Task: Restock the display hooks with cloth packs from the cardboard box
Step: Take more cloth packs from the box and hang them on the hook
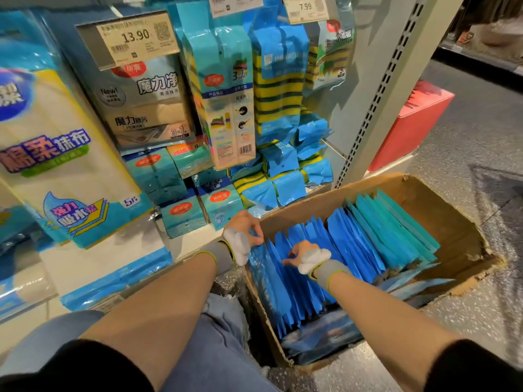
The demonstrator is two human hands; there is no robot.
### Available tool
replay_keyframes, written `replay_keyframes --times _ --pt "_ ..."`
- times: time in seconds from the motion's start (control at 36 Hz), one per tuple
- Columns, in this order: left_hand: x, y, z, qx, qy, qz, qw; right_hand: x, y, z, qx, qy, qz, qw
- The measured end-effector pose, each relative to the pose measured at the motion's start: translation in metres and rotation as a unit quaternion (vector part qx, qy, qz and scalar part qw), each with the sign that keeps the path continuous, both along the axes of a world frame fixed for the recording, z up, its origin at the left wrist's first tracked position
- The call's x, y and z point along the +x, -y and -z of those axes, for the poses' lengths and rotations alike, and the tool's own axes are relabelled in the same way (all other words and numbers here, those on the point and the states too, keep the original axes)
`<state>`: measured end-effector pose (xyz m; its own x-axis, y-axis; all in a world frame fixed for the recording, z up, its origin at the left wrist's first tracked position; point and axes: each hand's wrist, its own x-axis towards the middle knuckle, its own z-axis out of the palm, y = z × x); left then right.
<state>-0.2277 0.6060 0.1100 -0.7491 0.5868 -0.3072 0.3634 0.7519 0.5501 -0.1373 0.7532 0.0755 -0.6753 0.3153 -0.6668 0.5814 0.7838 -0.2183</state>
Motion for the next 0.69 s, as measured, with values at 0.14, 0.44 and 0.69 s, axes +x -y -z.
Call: replay_keyframes --times 0.14,0.44,0.69 --pt "-0.001 0.0 -0.004 0.005 0.006 0.003 1.0 0.003 -0.004 0.009 0.025 0.015 -0.021 0.999" --pt "0.006 0.003 -0.014 0.028 0.02 -0.005 0.999 0.009 -0.01 0.016 0.003 0.029 0.053 0.998" --pt "0.001 -0.007 -0.044 0.147 -0.063 -0.149 0.976 -0.008 -0.035 0.006 0.021 0.016 0.093 0.995"
